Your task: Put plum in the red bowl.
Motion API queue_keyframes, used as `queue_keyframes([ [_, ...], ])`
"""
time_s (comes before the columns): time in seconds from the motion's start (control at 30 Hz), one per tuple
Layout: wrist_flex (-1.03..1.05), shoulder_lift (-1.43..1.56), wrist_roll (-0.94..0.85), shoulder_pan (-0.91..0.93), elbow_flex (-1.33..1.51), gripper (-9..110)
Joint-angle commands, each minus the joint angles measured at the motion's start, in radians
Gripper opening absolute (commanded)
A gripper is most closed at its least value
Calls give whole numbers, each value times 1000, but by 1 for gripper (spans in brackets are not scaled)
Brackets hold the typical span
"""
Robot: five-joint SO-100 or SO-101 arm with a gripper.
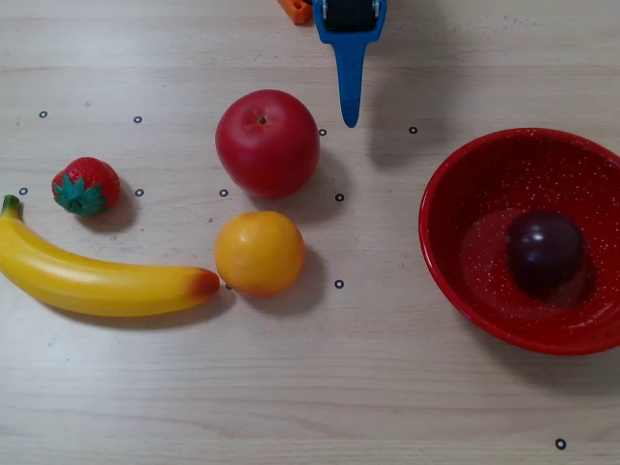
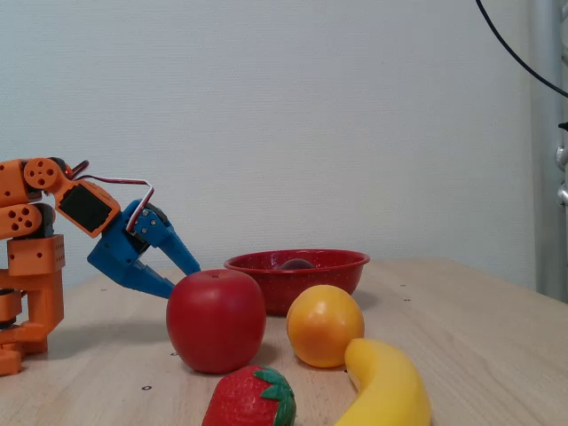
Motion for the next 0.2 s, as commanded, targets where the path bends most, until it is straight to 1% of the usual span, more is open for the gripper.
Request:
queue_keyframes([
  [0.0, -11, 9, -23, -34, 0, 0],
  [0.17, -11, 9, -23, -34, 0, 0],
])
